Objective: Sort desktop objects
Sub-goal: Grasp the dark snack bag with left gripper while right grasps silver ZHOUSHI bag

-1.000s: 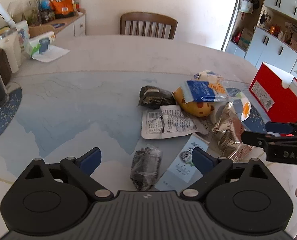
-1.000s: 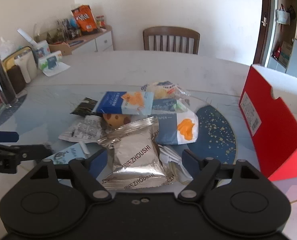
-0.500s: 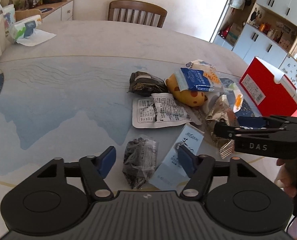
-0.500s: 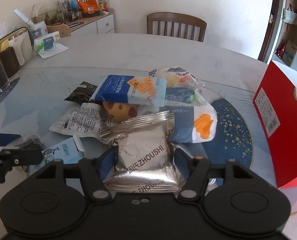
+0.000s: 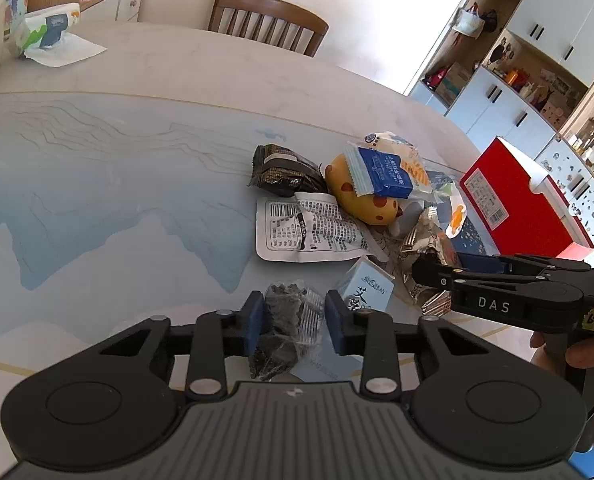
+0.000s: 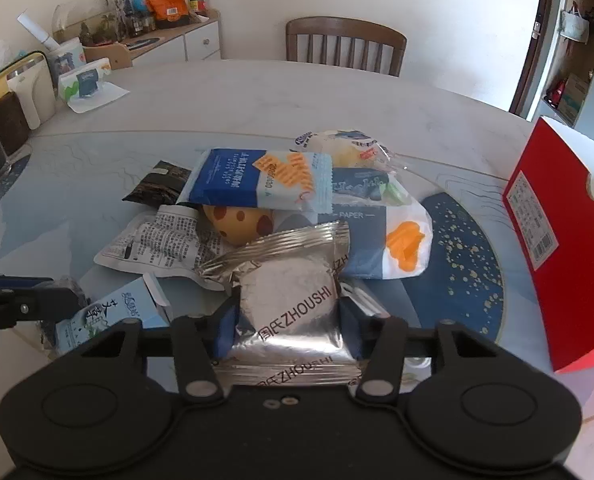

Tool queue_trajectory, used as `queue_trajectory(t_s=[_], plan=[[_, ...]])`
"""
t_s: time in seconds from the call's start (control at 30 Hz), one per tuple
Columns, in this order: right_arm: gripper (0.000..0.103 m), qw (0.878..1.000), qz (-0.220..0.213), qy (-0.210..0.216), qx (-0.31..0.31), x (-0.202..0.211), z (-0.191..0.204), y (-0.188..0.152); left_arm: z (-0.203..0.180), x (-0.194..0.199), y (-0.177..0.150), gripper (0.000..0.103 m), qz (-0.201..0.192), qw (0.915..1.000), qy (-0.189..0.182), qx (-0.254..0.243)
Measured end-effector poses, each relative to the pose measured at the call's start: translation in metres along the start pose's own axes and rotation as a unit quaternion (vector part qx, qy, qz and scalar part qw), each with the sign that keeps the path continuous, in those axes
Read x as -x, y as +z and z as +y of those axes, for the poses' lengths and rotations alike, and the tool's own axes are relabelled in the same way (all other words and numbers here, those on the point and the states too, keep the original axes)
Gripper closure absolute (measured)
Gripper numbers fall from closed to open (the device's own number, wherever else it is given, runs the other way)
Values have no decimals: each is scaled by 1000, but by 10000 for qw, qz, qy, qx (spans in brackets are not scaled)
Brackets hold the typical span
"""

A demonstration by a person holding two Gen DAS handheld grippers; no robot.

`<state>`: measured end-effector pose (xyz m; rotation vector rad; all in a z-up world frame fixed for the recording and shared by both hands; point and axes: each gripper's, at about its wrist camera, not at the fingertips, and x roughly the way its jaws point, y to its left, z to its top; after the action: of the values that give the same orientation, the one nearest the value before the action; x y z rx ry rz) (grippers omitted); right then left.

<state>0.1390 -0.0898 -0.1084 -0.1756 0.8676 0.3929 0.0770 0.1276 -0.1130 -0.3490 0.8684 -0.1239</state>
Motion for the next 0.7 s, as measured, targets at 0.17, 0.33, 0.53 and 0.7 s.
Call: queue_trajectory(t_s=[0.17,0.33,0.53,0.7], plan=[[57,9999,8,-92,-44,7,0,-2,0,3,1,80,-21,9999,5,-111],[58,9998,3,-161,-73,17,-2,-3,2,8,2,82,-72,9999,-76,-93],[58,9995,-7,-235,-196,33,-5,-4,-3,21,9,82,-221,9995,-152,-187],[58,9992,-71,-154,-367,51,-10,-2,-13,33,16,82,-372,9984,-260,-337]])
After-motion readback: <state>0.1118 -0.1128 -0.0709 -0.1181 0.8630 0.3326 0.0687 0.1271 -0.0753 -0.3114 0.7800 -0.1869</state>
